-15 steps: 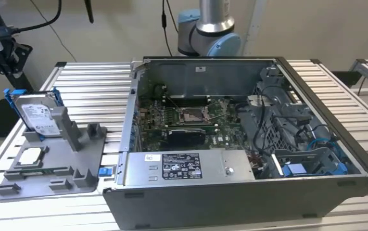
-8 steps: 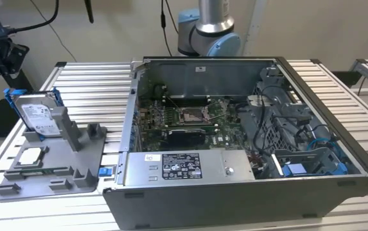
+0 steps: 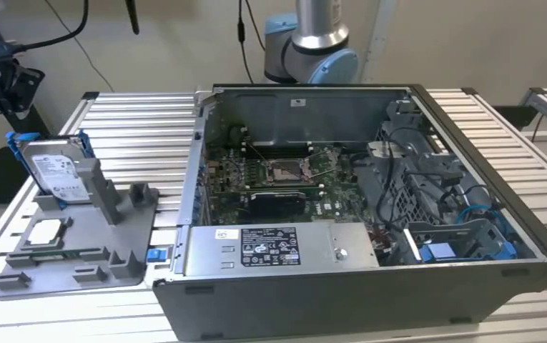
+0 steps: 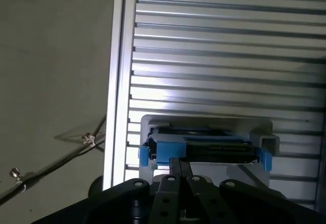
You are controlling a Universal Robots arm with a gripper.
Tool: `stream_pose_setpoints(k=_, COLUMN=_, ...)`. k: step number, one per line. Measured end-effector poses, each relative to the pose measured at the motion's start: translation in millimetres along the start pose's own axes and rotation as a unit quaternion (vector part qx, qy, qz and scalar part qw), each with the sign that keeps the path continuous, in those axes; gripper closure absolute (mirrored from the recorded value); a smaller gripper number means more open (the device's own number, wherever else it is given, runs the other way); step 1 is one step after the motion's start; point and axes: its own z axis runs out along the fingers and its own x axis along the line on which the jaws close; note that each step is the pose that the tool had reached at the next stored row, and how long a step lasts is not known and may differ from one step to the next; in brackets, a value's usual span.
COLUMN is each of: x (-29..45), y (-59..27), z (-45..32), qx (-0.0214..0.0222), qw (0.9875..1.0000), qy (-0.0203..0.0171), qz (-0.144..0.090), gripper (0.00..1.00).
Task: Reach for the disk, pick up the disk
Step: 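Pick up the disk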
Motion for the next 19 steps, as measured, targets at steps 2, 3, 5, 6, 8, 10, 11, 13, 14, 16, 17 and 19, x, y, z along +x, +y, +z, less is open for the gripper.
stream_pose_setpoints(k=2, x=0.0, y=0.0, z=0.0, qx=0.0000, qw=1.0000, qy=0.0000, qz=0.000, gripper=1.00)
stream_pose_setpoints(k=3, x=0.0, y=0.0, z=0.0, qx=0.0000, qw=1.0000, qy=0.0000, qz=0.000, gripper=1.00)
stream_pose_setpoints(k=5, x=-0.1, y=0.0, z=0.1, qx=0.0000, qw=1.0000, qy=0.0000, qz=0.000, gripper=1.00)
stream_pose_setpoints(k=6, x=-0.1, y=0.0, z=0.0, qx=0.0000, qw=1.0000, qy=0.0000, qz=0.000, gripper=1.00)
stream_pose_setpoints(k=8, x=-0.2, y=0.0, z=0.0, qx=0.0000, qw=1.0000, qy=0.0000, qz=0.000, gripper=1.00)
stream_pose_setpoints(k=10, x=-0.2, y=-0.1, z=0.0, qx=0.0000, qw=1.0000, qy=0.0000, qz=0.000, gripper=1.00)
stream_pose_setpoints(k=11, x=-0.2, y=0.0, z=0.0, qx=0.0000, qw=1.0000, qy=0.0000, qz=0.000, gripper=1.00)
stream_pose_setpoints(k=13, x=-0.2, y=-0.1, z=0.0, qx=0.0000, qw=1.0000, qy=0.0000, qz=0.000, gripper=1.00)
stream_pose_setpoints(k=14, x=-0.2, y=-0.1, z=0.0, qx=0.0000, qw=1.0000, qy=0.0001, qz=-0.001, gripper=1.00)
stream_pose_setpoints(k=16, x=-0.2, y=-0.1, z=0.0, qx=0.0000, qw=1.0000, qy=0.0001, qz=-0.004, gripper=1.00)
stream_pose_setpoints(k=17, x=-0.2, y=-0.1, z=0.0, qx=0.0000, qw=1.0000, qy=0.0003, qz=-0.008, gripper=1.00)
stream_pose_setpoints(k=19, x=-0.2, y=0.0, z=0.0, qx=0.0001, qw=0.9998, qy=0.0007, qz=-0.019, gripper=1.00)
